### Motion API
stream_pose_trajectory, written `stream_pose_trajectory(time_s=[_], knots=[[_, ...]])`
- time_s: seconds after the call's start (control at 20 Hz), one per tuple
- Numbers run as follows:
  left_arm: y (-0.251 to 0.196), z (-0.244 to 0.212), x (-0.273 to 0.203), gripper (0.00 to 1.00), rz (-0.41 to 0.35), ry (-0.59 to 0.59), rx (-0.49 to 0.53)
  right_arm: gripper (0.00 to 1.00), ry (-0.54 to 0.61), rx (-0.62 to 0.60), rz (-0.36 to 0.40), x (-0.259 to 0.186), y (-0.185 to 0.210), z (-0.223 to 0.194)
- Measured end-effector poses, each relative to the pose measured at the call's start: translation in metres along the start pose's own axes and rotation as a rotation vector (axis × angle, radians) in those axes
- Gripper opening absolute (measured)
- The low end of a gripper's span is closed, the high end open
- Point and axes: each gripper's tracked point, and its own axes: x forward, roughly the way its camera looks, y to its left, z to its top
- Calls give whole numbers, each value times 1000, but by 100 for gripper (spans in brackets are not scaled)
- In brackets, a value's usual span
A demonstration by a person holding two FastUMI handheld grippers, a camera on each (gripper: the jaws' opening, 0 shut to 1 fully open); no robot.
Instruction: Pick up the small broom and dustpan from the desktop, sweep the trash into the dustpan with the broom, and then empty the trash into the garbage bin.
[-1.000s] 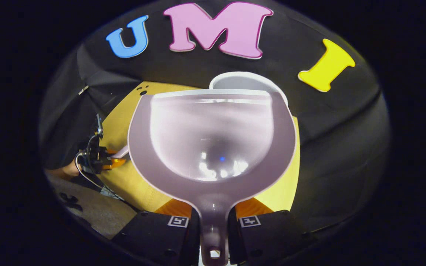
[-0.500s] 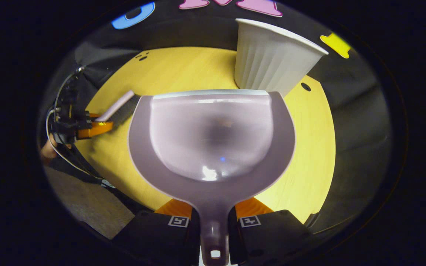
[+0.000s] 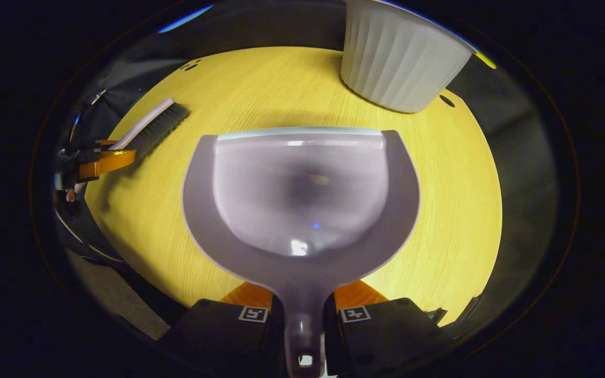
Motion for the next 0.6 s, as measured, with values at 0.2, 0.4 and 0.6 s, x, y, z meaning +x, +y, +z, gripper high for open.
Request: stream_pose_trajectory(time_s=[0.2, 0.4, 0.6], knots=[[1, 2, 7, 33, 35, 4, 23, 36, 12, 36, -5, 0, 6, 0], [3, 9, 6, 38, 45, 1, 42, 38, 39, 41, 28, -1, 3, 3], [7, 9, -2, 39, 64, -14, 75, 48, 51, 59, 81, -8, 13, 2]])
